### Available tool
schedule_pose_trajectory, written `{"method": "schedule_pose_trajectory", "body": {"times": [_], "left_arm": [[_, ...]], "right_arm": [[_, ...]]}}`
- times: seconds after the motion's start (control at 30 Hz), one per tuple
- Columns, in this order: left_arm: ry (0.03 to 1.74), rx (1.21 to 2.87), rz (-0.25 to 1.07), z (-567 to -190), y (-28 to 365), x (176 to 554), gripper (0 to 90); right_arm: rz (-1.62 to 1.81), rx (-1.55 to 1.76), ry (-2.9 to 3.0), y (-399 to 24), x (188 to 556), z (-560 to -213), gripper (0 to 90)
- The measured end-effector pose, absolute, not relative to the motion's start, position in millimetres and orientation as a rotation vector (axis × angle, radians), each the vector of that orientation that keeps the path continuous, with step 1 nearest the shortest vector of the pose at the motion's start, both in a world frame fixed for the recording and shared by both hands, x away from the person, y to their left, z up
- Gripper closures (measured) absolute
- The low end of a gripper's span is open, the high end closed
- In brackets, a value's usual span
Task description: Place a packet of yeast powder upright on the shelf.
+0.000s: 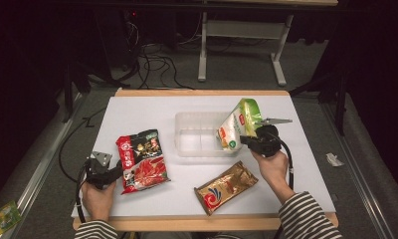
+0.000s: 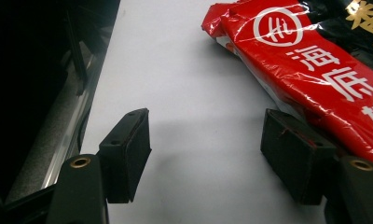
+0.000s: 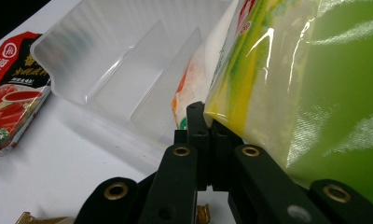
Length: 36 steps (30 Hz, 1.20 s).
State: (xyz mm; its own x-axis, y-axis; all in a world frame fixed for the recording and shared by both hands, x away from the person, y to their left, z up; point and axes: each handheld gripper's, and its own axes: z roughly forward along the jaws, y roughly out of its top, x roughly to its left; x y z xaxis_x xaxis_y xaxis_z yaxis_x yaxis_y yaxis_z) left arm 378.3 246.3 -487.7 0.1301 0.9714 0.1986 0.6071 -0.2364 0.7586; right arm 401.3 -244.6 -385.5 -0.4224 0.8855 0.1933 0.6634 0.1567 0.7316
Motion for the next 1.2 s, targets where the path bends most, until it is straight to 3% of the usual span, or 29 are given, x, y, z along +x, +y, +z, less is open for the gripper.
{"method": "schedule_pose_trajectory", "body": {"times": [0.5, 0.77, 0.97, 1.2], "left_arm": [[1.516, 1.907, 0.943, -488, 246, 378, 33.1], [1.516, 1.908, 0.942, -488, 246, 378, 33.2], [1.515, 1.908, 0.942, -488, 246, 378, 33.3], [1.516, 1.908, 0.943, -488, 246, 378, 33.3]], "right_arm": [[1.157, 1.511, 2.152, -245, 398, -387, 87.8], [1.18, 1.512, 2.152, -263, 390, -386, 65.8], [1.194, 1.502, 2.141, -272, 376, -385, 58.1], [1.182, 1.479, 2.139, -282, 356, -387, 56.1]]}}
